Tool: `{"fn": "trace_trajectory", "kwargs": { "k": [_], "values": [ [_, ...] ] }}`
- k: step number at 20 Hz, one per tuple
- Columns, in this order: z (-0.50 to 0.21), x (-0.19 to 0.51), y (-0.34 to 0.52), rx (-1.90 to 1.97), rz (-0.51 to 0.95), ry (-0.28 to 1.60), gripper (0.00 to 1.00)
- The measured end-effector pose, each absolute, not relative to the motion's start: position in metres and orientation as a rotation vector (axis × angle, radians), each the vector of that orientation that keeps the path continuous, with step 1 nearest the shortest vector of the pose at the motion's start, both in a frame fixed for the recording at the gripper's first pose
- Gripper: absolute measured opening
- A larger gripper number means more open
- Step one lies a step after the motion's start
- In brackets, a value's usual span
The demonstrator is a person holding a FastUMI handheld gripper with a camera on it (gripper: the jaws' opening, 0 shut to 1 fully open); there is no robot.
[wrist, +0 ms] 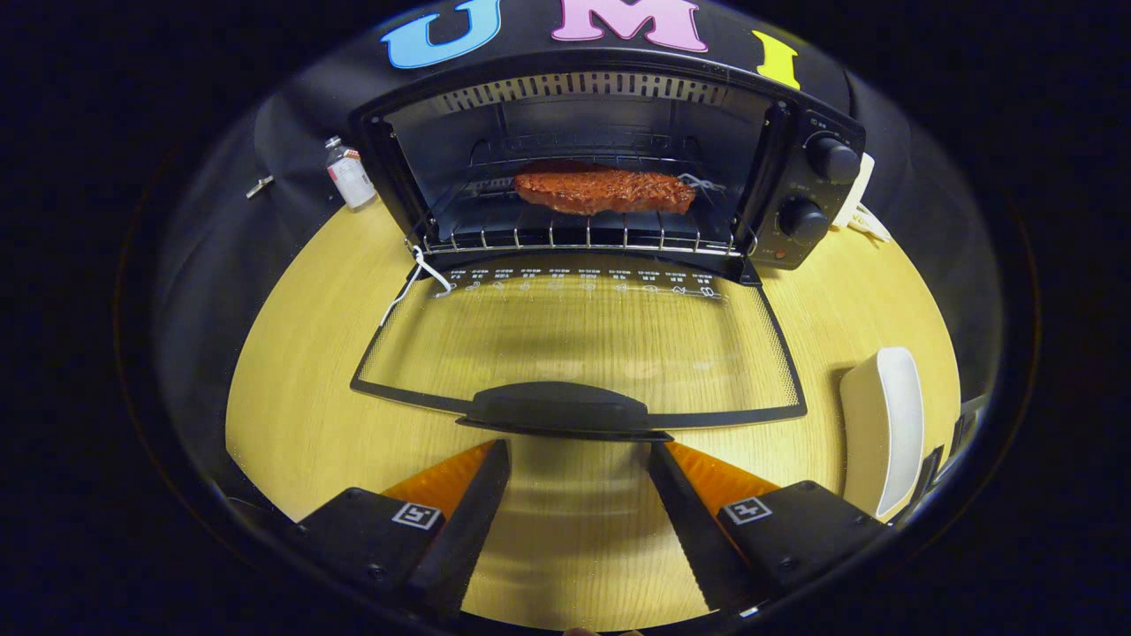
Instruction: Open the toaster oven, put the food inside, and close the toaster oven door.
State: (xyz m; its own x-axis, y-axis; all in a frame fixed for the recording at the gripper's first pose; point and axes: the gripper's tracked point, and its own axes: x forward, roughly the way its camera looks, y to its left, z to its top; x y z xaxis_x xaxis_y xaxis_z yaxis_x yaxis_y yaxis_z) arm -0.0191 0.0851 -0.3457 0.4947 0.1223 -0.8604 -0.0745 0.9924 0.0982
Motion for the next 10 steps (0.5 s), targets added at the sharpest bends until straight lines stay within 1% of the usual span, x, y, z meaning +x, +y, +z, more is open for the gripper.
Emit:
{"fn": "trace_trajectory", "kwargs": {
  "k": [3,10],
  "values": [
    [-0.338,-0.017,0.085,0.096,0.111,1.027,0.99],
    [-0.304,-0.018,0.085,0.076,0.166,0.949,0.98]
  ]
}}
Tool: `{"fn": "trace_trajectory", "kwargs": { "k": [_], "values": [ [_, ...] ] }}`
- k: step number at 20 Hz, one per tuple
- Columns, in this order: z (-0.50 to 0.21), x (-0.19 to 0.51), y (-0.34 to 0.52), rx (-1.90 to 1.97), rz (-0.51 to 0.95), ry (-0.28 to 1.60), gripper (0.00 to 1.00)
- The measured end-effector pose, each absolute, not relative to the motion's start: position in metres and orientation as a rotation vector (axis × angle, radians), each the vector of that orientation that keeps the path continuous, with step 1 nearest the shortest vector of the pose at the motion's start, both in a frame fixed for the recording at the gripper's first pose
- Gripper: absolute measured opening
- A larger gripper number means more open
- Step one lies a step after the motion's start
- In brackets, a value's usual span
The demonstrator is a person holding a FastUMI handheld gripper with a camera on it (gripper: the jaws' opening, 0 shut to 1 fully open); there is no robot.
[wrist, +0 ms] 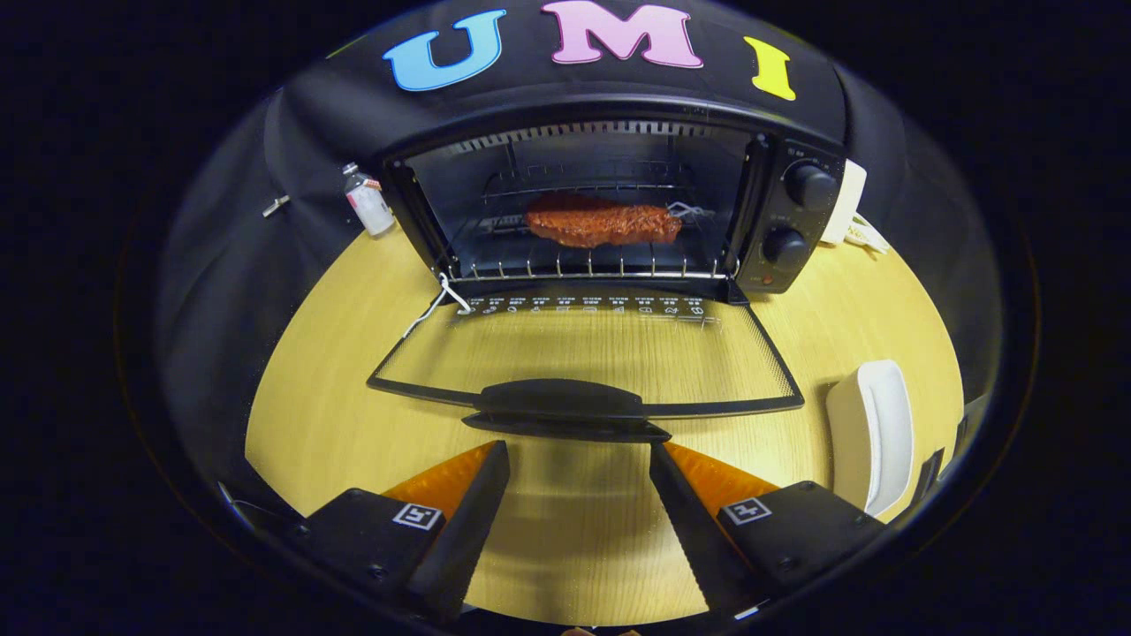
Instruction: Open the toaster oven, put the food inside, and close the toaster oven door.
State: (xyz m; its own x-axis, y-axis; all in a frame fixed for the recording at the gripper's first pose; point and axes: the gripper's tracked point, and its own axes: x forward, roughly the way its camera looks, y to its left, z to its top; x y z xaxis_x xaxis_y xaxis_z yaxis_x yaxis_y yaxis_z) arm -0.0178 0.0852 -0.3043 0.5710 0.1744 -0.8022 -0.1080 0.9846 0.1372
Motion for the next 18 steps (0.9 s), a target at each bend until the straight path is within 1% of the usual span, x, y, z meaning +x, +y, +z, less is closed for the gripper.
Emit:
{"fn": "trace_trajectory", "kwargs": {
  "k": [4,9,13,18],
  "values": [
    [-0.272,-0.007,0.085,0.079,0.172,0.877,0.99],
    [-0.228,0.03,0.084,0.054,0.188,0.743,0.98],
    [-0.214,0.062,0.086,0.08,0.202,0.717,0.99],
    [-0.162,0.08,0.082,0.048,0.224,0.579,0.99]
  ]
}}
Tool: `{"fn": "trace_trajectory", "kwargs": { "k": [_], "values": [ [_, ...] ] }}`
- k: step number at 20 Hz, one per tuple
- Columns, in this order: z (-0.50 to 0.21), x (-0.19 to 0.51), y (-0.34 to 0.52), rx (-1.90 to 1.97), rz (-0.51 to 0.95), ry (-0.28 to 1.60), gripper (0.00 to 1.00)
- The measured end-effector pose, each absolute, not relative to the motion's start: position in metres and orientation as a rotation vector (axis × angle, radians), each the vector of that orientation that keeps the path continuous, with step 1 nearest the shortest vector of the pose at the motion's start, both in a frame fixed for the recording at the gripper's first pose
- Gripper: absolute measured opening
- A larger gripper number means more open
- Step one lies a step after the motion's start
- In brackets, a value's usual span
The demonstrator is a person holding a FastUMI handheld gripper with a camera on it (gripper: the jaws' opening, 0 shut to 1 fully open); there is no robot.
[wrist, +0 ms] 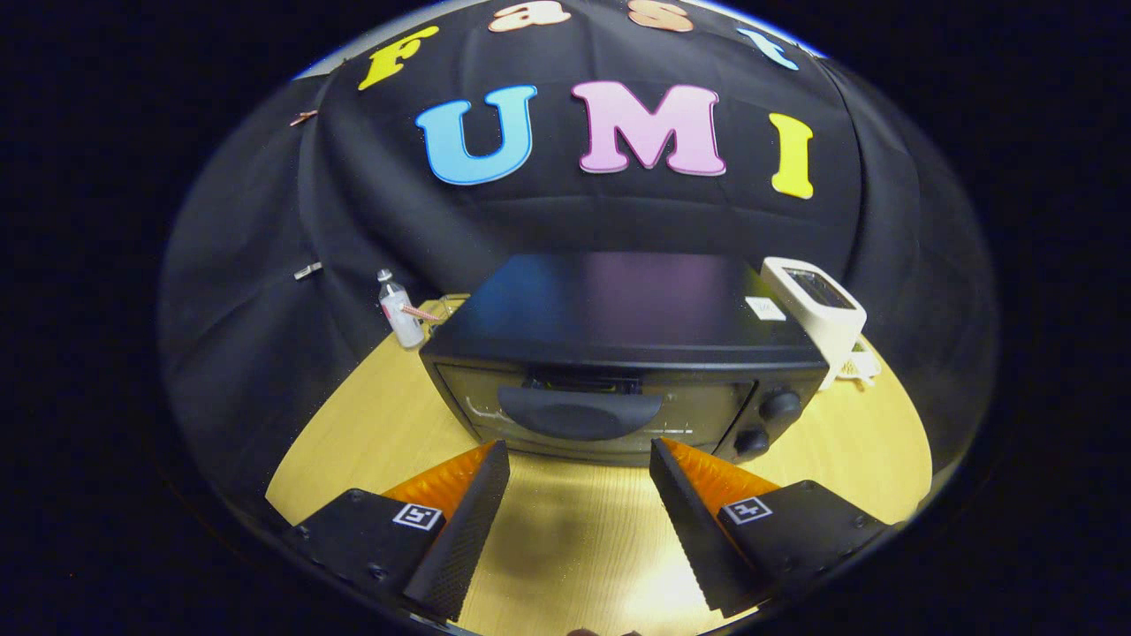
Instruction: Open the toaster oven, put the food inside, and close the toaster oven door.
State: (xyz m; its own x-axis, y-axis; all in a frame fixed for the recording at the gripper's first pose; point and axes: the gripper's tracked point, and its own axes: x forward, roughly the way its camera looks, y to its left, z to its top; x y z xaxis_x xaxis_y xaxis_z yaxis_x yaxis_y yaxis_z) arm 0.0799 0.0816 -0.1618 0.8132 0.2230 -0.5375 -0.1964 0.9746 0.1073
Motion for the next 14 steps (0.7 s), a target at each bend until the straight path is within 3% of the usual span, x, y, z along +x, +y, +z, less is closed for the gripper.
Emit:
{"fn": "trace_trajectory", "kwargs": {
  "k": [6,14],
  "values": [
    [-0.081,0.077,0.054,0.028,0.23,0.386,0.99],
    [0.007,0.062,-0.032,0.067,0.055,0.199,0.98]
  ]
}}
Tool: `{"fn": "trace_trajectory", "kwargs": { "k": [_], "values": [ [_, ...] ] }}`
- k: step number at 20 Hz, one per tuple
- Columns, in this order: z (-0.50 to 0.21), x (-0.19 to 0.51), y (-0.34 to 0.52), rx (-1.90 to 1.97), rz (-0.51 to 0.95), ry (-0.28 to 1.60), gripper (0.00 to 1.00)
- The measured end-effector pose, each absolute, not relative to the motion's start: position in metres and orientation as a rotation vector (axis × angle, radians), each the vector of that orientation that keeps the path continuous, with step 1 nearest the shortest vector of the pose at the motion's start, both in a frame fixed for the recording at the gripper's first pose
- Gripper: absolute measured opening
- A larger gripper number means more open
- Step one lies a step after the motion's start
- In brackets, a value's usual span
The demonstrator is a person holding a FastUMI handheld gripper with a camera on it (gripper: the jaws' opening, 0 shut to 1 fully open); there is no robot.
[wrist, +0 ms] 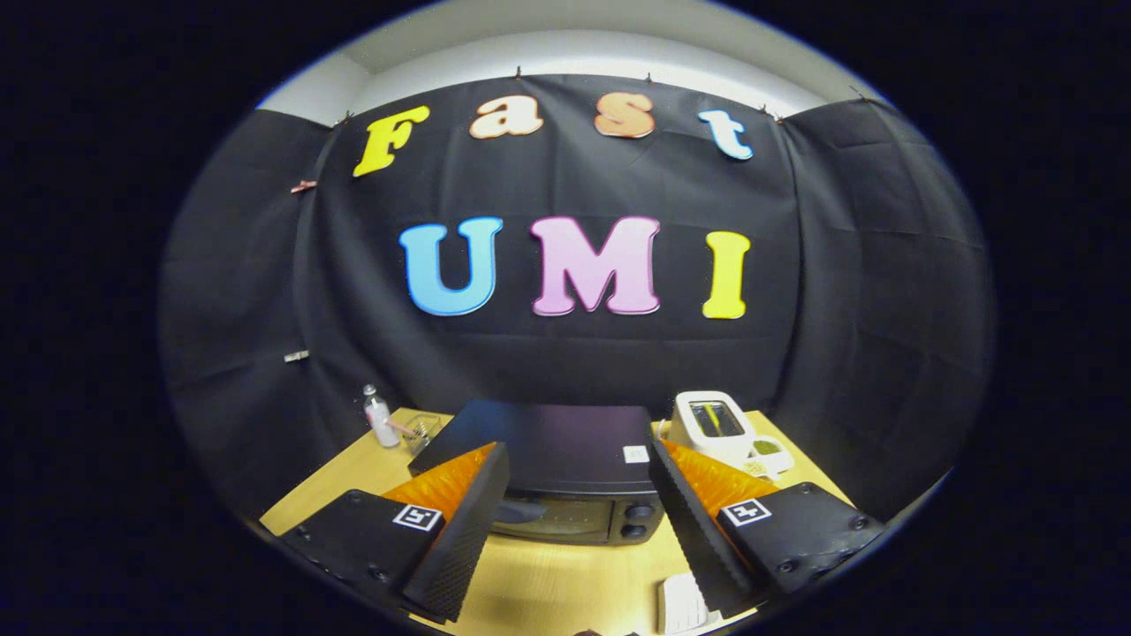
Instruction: Open the toaster oven, put the food inside, and close the toaster oven door.
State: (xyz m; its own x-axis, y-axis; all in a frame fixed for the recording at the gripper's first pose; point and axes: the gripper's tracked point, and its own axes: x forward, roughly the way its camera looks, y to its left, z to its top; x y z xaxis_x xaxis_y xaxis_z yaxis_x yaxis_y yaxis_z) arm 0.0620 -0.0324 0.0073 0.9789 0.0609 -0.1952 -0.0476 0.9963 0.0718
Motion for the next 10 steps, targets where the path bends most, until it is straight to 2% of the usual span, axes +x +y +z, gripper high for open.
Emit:
{"fn": "trace_trajectory", "kwargs": {
  "k": [5,10],
  "values": [
    [0.023,0.058,-0.073,0.082,-0.028,0.162,0.98],
    [0.025,0.058,-0.074,0.078,-0.031,0.169,0.98]
  ]
}}
